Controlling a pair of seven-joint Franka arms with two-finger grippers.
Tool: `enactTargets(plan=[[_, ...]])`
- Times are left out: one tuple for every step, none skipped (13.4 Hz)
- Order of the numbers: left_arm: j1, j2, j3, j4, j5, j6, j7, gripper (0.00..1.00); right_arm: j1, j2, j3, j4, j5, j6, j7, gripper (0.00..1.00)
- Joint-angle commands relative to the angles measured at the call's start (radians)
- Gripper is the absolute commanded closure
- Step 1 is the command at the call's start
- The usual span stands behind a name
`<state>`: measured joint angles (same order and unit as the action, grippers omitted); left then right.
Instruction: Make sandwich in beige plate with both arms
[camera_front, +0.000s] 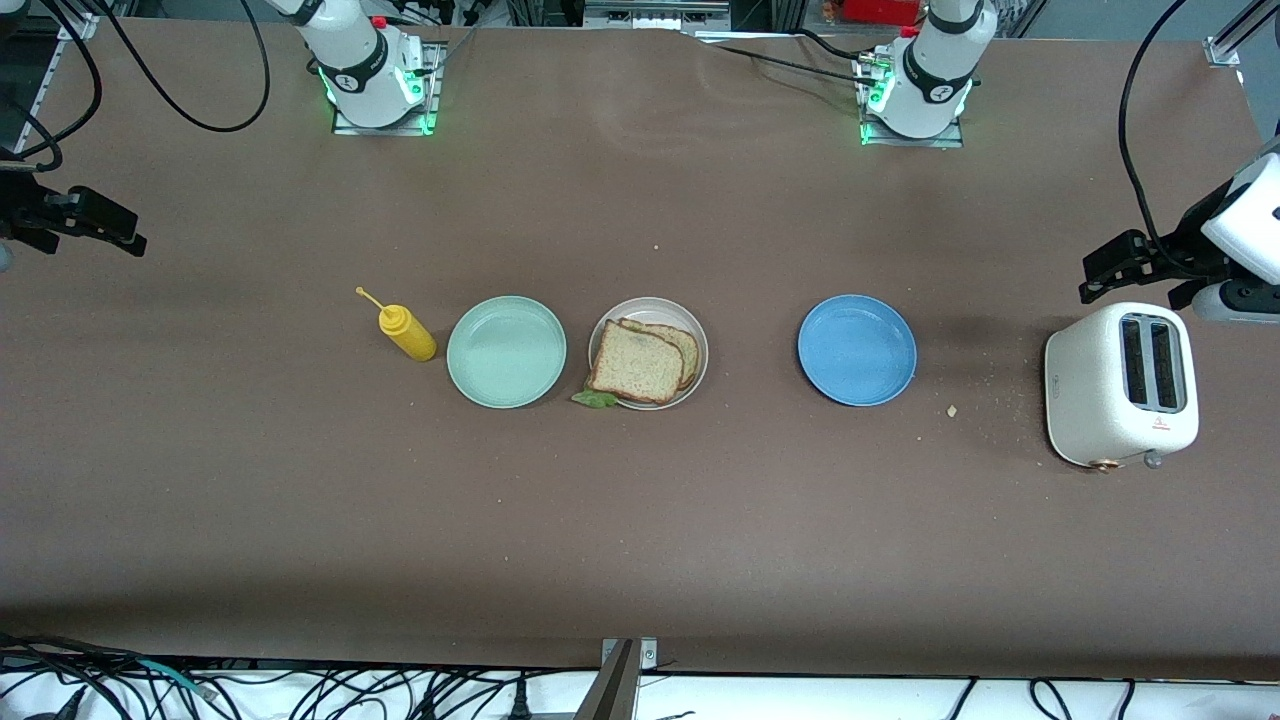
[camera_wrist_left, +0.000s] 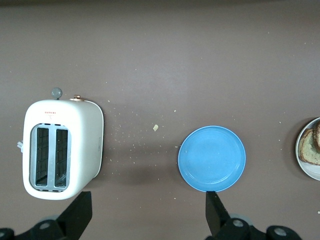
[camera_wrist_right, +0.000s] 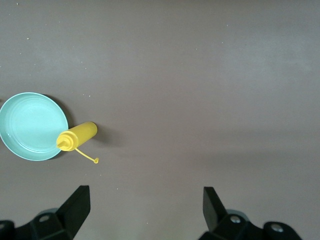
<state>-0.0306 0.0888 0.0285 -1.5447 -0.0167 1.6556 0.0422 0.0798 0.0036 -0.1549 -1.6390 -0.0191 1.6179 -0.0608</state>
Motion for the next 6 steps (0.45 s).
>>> enactTargets(plan=[[0.011, -0.021, -0.018, -0.028, 0.034, 0.009, -0.004, 0.0, -0.006, 0.009, 0.002, 0.024, 0.008, -0.013, -0.021, 0.0], [0.011, -0.02, -0.018, -0.028, 0.034, 0.01, -0.004, 0.0, -0.006, 0.009, 0.002, 0.024, 0.008, -0.013, -0.021, 0.0], [0.009, -0.018, -0.018, -0.028, 0.034, 0.01, -0.004, 0.0, -0.008, 0.009, 0.002, 0.024, 0.008, -0.013, -0.021, 0.0], [0.006, -0.017, -0.018, -0.028, 0.035, 0.01, -0.004, 0.0, -0.008, 0.009, 0.002, 0.024, 0.008, -0.012, -0.021, 0.0], [0.008, -0.015, -0.018, -0.025, 0.035, 0.01, -0.002, 0.0, -0.006, 0.009, 0.002, 0.024, 0.008, -0.012, -0.021, 0.0], [0.014, -0.014, -0.018, -0.02, 0.035, 0.01, -0.001, 0.0, -0.006, 0.009, 0.002, 0.024, 0.008, -0.012, -0.021, 0.0]])
